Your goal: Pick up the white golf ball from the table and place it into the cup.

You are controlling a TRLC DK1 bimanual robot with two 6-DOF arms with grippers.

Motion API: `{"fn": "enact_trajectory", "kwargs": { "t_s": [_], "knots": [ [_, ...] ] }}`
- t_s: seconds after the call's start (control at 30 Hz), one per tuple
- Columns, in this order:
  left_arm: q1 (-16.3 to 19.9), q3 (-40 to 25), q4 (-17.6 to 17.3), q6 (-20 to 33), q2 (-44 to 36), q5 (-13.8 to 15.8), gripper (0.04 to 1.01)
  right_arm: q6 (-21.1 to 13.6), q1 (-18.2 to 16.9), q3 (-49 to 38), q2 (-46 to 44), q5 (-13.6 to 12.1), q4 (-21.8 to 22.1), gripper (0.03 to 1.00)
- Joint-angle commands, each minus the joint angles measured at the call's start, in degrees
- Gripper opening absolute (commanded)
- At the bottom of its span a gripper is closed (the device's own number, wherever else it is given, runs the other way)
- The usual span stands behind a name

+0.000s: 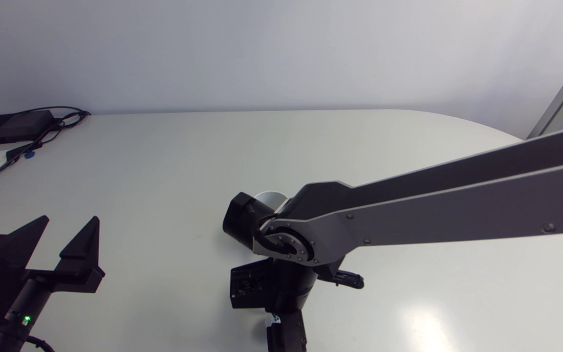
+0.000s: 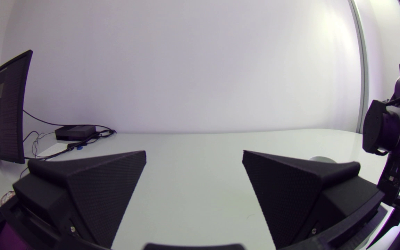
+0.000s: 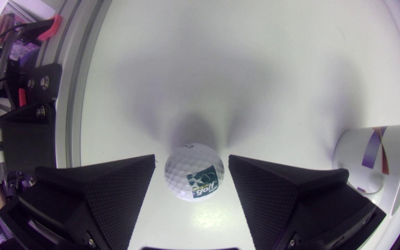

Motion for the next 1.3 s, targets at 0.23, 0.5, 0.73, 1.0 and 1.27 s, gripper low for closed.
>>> {"fn": "enact_trajectory", "kwargs": {
  "t_s": [0.23,0.5,0.73,1.0,1.27],
  "knots": [
    [-0.43,-0.84,-0.34,-0.77,-0.87,0.36,0.993,1.25,0.39,-0.56,1.78,0.35,0.70,0.587],
    [-0.43,-0.84,-0.34,-0.77,-0.87,0.36,0.993,1.08,0.48,-1.00,1.78,0.43,0.52,0.544],
    [-0.43,-0.84,-0.34,-0.77,-0.87,0.36,0.993,0.99,0.30,-1.00,1.69,-0.53,0.17,0.413],
    [-0.43,-0.84,-0.26,-0.77,-0.87,0.36,0.993,0.99,0.13,-1.53,1.08,-1.24,0.17,0.359],
    [-0.43,-0.84,-0.26,-0.77,-0.87,0.36,0.993,1.25,0.13,-1.97,0.64,-0.80,0.44,0.359]
  ]
}}
